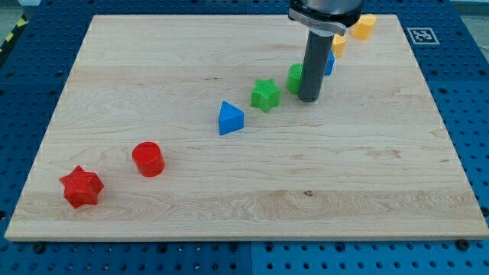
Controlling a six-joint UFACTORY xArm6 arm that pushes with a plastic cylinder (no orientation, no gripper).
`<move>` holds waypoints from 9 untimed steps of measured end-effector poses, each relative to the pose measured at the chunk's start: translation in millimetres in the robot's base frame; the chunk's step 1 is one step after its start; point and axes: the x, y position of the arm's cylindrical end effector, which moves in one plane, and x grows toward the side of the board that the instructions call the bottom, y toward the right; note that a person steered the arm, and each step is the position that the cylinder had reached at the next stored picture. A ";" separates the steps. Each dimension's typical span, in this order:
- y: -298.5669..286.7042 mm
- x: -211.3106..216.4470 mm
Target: Slide the blue cube slightly left
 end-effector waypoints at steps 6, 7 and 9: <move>70.1 -20.8; 67.8 -50.7; 64.7 -54.7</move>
